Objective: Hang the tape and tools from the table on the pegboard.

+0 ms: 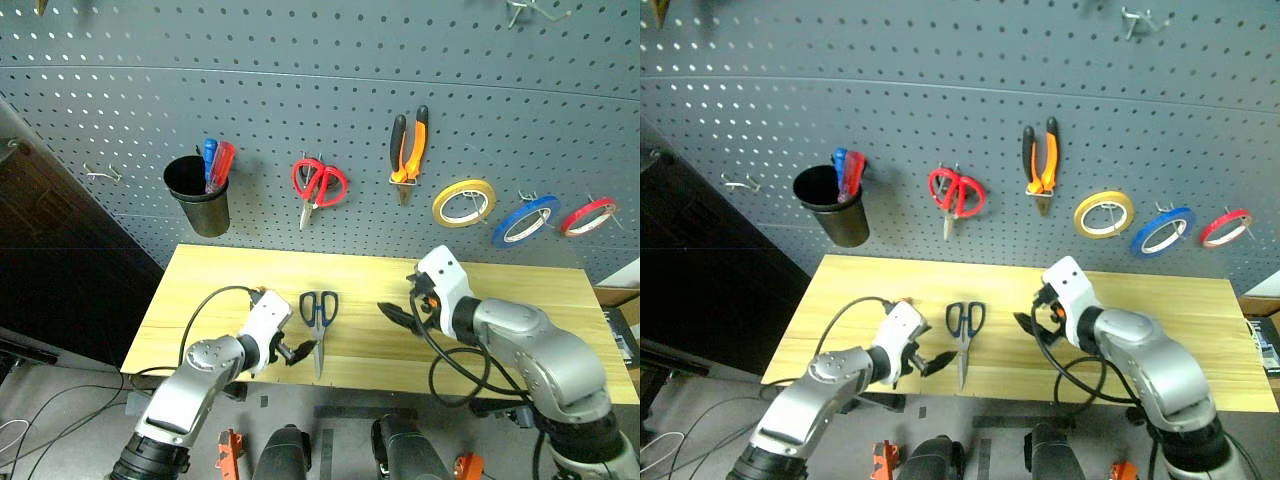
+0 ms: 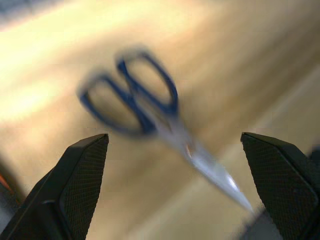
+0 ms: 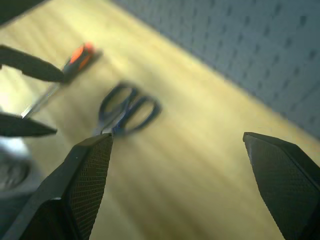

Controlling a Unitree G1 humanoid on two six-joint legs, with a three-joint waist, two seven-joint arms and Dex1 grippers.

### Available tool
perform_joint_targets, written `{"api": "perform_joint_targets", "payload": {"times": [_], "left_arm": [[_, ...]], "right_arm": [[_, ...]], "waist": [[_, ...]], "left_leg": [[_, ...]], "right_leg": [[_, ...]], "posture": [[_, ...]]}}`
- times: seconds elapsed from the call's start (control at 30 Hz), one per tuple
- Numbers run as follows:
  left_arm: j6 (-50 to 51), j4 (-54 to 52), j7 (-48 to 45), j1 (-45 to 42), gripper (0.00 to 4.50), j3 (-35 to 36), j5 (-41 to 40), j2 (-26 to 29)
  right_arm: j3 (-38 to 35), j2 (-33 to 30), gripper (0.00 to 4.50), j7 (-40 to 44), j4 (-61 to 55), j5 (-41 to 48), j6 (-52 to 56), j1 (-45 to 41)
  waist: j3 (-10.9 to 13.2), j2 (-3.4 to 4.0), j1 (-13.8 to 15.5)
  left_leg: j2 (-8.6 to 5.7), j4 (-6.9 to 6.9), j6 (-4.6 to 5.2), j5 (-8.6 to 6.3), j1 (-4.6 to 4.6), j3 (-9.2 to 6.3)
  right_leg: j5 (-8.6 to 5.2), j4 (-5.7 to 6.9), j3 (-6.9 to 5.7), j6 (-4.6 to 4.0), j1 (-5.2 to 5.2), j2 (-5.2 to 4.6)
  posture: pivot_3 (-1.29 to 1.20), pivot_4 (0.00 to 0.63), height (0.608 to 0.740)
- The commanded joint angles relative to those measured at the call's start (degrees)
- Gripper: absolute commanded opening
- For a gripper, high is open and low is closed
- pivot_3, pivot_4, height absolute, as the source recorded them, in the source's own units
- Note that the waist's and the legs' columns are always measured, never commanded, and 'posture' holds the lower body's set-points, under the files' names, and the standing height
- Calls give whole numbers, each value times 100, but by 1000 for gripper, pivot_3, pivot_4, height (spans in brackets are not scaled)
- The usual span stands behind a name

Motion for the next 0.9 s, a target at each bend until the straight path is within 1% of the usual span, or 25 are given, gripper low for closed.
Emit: {"api": "perform_joint_targets", "payload": {"times": [0.03,0.13,0.3,0.4,0.47,0.67,0.8,0.9], "left_arm": [[580,-436,330,43,4500,-271,172,-128],[941,-389,629,-75,4500,-470,270,-427],[1312,141,1337,-439,4500,-505,438,-1243],[1477,668,1978,-623,4500,-181,577,-1792],[1663,896,2224,-696,4500,60,564,-2055],[1724,1380,2325,-821,4500,-42,560,-2367],[1688,1564,2403,-912,4500,1,607,-2427],[1673,1656,2485,-974,3930,73,635,-2436]], "right_arm": [[-112,-219,4484,185,-578,327,128,174],[-96,-366,4484,222,-678,454,165,247],[-42,-463,4484,210,-718,605,218,179],[-80,-580,4484,238,-763,675,227,181],[-96,-653,4484,229,-766,721,221,171],[-139,-789,4484,195,-838,853,210,116],[-149,-806,4484,148,-870,925,215,118],[-182,-790,4500,125,-874,999,223,165]], "waist": [[0,0,-6],[0,0,-6],[2,-1,-3],[1,-1,-3],[2,-2,-11],[0,2,-16],[-2,4,-17],[-2,5,-19]], "left_leg": [[1,0,0,0,1,-3],[-1,0,1,1,15,-15],[-10,1,2,0,54,-34],[-14,0,2,0,59,-43],[-15,1,2,0,59,-48],[-14,0,1,0,58,-60],[-37,0,4,2,78,-77],[-53,-1,5,3,99,-108]], "right_leg": [[0,0,-1,0,3,1],[0,-3,-8,0,27,6],[-2,-14,-21,1,81,18],[-2,-12,-24,1,86,18],[-2,-13,-28,1,87,17],[-3,-13,-37,0,91,16],[-4,-15,-50,3,117,2],[-8,-26,-76,8,154,-11]], "posture": [[22,216,740],[18,220,740],[1,230,740],[-8,231,740],[-15,231,740],[-29,222,740],[-34,217,740],[-37,212,740]]}}
